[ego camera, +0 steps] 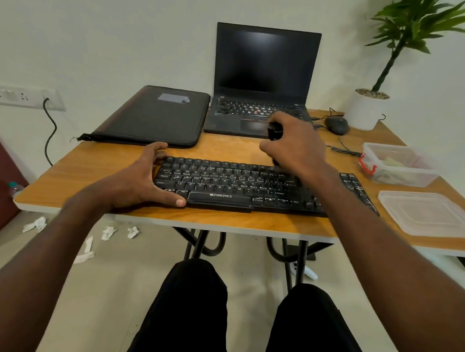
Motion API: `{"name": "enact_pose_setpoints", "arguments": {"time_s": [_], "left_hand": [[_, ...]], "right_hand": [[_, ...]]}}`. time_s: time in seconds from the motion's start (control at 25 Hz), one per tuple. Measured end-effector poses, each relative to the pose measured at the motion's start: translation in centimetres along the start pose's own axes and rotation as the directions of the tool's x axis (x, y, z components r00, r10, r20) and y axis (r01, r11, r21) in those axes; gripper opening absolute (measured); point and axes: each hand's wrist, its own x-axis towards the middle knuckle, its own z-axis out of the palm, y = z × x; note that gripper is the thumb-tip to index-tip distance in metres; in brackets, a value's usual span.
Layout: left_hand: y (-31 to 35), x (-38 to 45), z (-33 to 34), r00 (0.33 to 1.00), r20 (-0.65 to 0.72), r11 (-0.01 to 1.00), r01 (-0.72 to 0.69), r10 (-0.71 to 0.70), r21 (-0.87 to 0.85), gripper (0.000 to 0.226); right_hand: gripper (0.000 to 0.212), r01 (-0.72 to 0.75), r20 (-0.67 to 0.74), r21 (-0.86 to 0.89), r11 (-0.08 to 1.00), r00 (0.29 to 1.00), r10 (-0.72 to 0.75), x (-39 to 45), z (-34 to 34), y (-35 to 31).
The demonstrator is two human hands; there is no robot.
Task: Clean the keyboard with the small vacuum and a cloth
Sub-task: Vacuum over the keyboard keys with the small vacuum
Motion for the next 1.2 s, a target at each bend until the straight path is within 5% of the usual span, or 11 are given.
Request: {"name": "enact_pose_setpoints", "arguments": {"time_s": [0.04, 0.12, 0.2, 0.28, 0.4, 0.68, 0.84, 0.96, 1.12, 1.2], "left_hand": [[0.7, -0.3, -0.3, 0.999, 0.019, 0.999, 0.029, -0.029, 0.019, 0.165], [3.1, -0.6, -0.7, 0.999, -0.007, 0.998, 0.041, -0.04, 0.055, 0.171], [6.7, -0.2, 0.4, 0.991, -0.132, 0.995, -0.019, 0.032, 0.096, 0.152], [10.5, 1.0, 3.7, 0.947, -0.267, 0.968, -0.119, 0.177, 0.219, 0.122], [13.6, 3.5, 10.4, 0.936, -0.163, 0.869, -0.212, 0.312, 0.447, 0.103], [13.6, 5.5, 16.2, 0.948, -0.081, 0.686, -0.163, 0.309, 0.709, 0.118], [13.6, 5.7, 16.4, 0.937, -0.106, 0.685, -0.163, 0.334, 0.71, 0.124], [14.0, 5.5, 16.3, 0.944, -0.129, 0.701, -0.131, 0.305, 0.701, 0.131], [14.4, 5.8, 15.1, 0.972, -0.017, 0.709, -0.159, 0.235, 0.688, 0.146], [14.7, 5.9, 14.5, 0.977, 0.081, 0.688, -0.196, 0.196, 0.699, 0.15]], "right_hand": [[0.037, -0.002, -0.029, 0.011, 1.0, 1.0, 0.003, 0.1, -0.3, 0.3], [0.031, -0.058, 0.02, 0.304, 0.951, 0.998, 0.054, 0.2, -0.6, 0.9], [0.026, -0.121, 0.142, 0.455, 0.882, 0.988, 0.062, 0.0, -1.0, 1.9], [0.025, -0.11, 0.189, 0.415, 0.903, 0.981, 0.033, -0.3, -1.7, 3.3], [0.026, -0.135, 0.114, 0.313, 0.94, 0.988, 0.104, -0.4, -3.1, 5.7], [0.027, -0.205, -0.176, 0.205, 0.957, 0.954, 0.242, -1.4, -6.6, 10.1], [0.027, -0.151, 0.001, 0.187, 0.971, 0.988, 0.154, -1.8, -7.0, 11.4], [0.031, -0.093, -0.018, -0.119, 0.989, 0.996, 0.091, -1.3, -8.1, 11.8], [0.03, -0.092, 0.036, 0.063, 0.994, 0.995, 0.09, -1.8, -8.2, 11.9], [0.028, -0.095, 0.024, -0.055, 0.994, 0.995, 0.096, -1.8, -8.1, 12.5]]}}
